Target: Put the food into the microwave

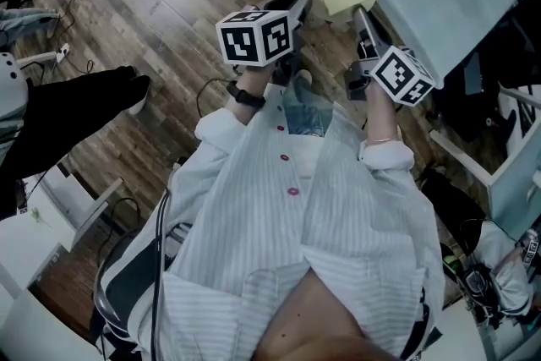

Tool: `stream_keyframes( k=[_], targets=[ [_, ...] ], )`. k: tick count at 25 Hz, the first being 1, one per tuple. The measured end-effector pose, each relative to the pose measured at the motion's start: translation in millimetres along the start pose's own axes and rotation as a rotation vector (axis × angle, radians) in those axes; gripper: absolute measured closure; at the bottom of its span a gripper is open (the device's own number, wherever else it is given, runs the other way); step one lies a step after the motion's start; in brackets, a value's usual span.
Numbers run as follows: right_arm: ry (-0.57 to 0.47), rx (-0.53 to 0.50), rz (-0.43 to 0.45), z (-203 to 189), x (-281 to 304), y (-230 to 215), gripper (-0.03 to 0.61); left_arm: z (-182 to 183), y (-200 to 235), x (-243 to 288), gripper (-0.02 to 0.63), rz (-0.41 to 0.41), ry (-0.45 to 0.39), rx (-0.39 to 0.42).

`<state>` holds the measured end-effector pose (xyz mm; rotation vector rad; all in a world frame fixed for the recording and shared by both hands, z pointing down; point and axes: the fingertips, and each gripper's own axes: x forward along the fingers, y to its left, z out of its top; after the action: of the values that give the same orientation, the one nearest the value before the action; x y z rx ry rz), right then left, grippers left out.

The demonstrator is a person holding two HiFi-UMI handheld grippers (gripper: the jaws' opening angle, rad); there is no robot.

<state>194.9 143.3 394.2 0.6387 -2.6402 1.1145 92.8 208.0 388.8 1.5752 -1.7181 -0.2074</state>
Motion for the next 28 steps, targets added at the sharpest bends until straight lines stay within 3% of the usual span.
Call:
stream_keyframes(
  k=[22,28],
  targets=[
    [-0.077,0.06,-0.104,60,146,5,0.5,121,90,83,0.554,-0.1,0.103,0.046],
    [-0.1,0.081,-0.148,62,177,8,0.5,142,117,98,0.554,-0.141,0.14,0.061]
  ],
)
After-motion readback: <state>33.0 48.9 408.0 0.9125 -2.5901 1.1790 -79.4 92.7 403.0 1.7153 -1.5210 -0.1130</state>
